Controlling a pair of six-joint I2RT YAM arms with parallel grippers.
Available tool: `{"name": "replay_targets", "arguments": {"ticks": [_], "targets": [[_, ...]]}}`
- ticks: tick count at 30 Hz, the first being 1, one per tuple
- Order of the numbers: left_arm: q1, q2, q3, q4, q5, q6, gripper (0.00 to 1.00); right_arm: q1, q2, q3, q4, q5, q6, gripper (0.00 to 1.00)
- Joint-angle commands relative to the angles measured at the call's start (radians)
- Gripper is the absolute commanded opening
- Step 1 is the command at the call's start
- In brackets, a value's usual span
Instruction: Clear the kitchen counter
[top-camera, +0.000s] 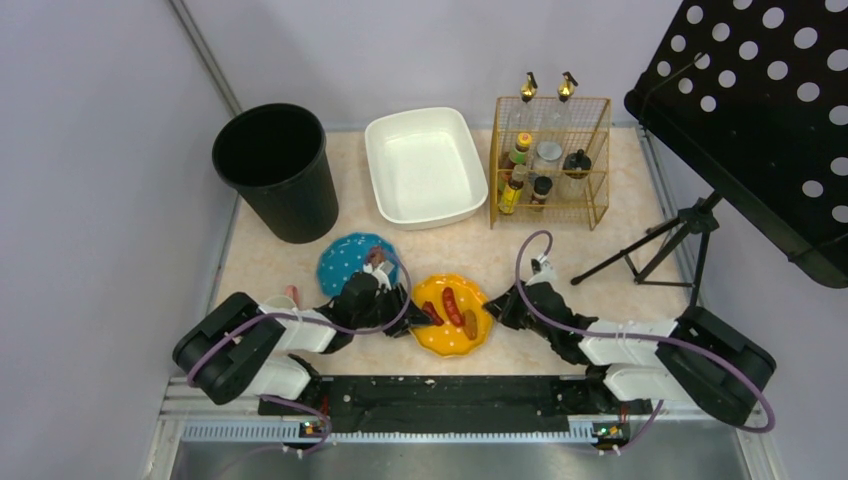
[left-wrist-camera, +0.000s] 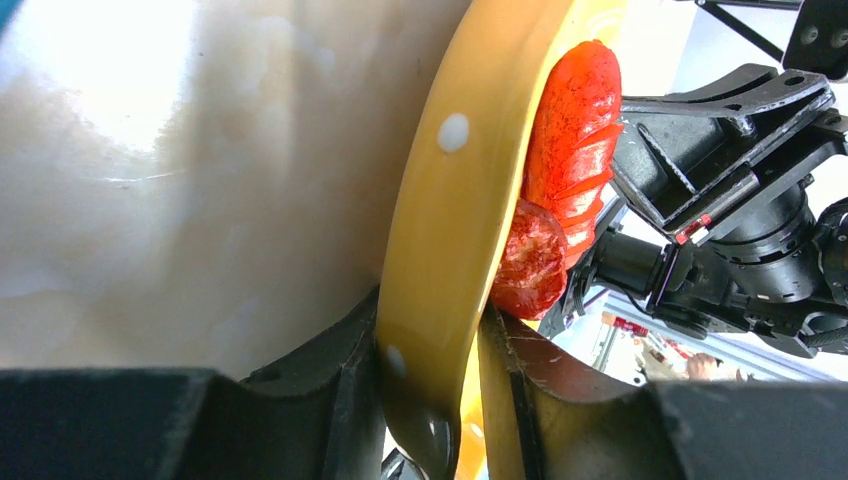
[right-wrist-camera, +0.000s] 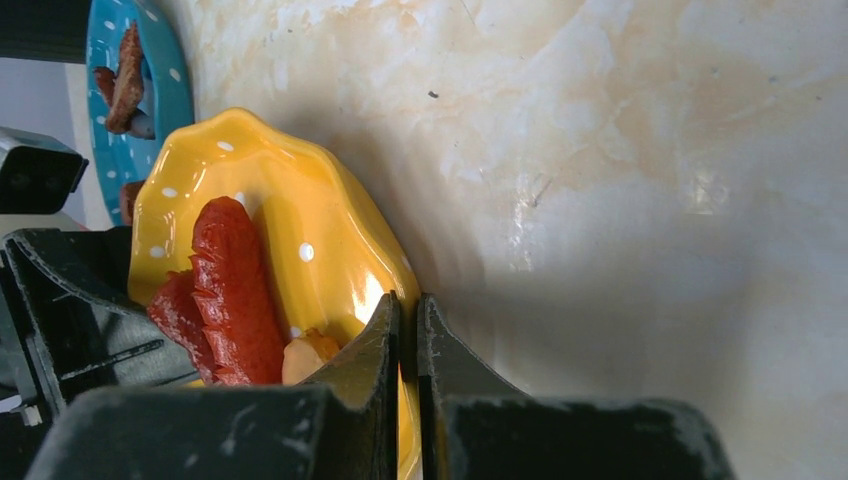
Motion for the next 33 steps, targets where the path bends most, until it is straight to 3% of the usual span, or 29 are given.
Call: {"name": "replay_targets", "arguments": {"ticks": [1,11,20,28,33], "targets": [[-0.016,0.039,-0.005,-0.194,-0.111,0.081,0.00,0.044,-0.068,0.002,-0.367,-0.092,-0.039,0.00],[-0.016,-0.115,0.048,-0.236,-0.072,0.079,0.00,0.044,-0.283,0.123,-0.627,-0.032,-0.110,0.00],[-0.014,-0.222,0.066,-0.210,-0.015,0.038,0.00,0.043,-0.335,0.229,-0.723,-0.024,-0.157,0.00],[-0.013,-0.242,0.066,-0.084,0.057,-0.048,0.00,0.042,-0.354,0.344,-0.799,-0.019,-0.219,0.00],[-0.010,-0.295,0.107,-0.115,0.067,-0.067,0.00,0.041,-0.352,0.416,-0.843,-0.019,-0.259,0.00]]}}
